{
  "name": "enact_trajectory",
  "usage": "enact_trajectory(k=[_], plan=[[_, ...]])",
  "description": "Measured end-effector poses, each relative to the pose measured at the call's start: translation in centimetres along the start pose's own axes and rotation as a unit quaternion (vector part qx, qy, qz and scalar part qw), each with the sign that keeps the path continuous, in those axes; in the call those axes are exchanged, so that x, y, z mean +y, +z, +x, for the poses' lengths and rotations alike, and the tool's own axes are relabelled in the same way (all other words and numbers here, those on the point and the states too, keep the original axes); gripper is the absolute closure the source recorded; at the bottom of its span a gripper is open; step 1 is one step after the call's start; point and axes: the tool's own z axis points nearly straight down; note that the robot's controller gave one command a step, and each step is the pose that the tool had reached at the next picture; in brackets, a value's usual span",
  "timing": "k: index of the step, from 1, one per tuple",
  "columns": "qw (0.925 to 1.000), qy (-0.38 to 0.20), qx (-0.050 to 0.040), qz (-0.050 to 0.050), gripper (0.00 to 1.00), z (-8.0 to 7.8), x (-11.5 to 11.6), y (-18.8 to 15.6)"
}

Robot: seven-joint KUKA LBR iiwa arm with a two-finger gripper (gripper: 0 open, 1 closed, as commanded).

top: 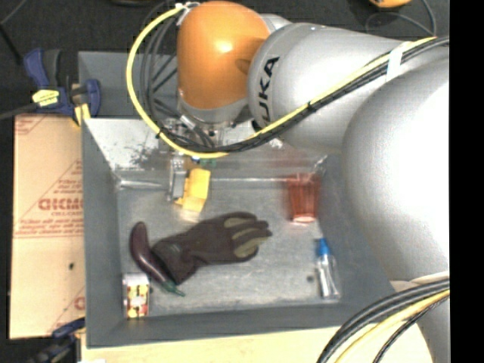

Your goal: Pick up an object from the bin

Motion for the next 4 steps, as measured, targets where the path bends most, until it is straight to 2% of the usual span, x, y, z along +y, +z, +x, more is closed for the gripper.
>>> enact_trajectory(k=[1, 2, 3, 4], plan=[[0.9979, -0.065, -0.001, 0.0, 0.0, -0.2, -2.1, 3.9], [0.9812, -0.193, -0.0016, 0.0, 0.0, -0.2, -7.9, 6.4], [0.9762, -0.217, -0.0031, 0.001, 0.0, -0.3, -9.1, 8.8], [0.9522, -0.305, -0.0041, 0.001, 0.0, 5.1, -9.2, 12.1]])
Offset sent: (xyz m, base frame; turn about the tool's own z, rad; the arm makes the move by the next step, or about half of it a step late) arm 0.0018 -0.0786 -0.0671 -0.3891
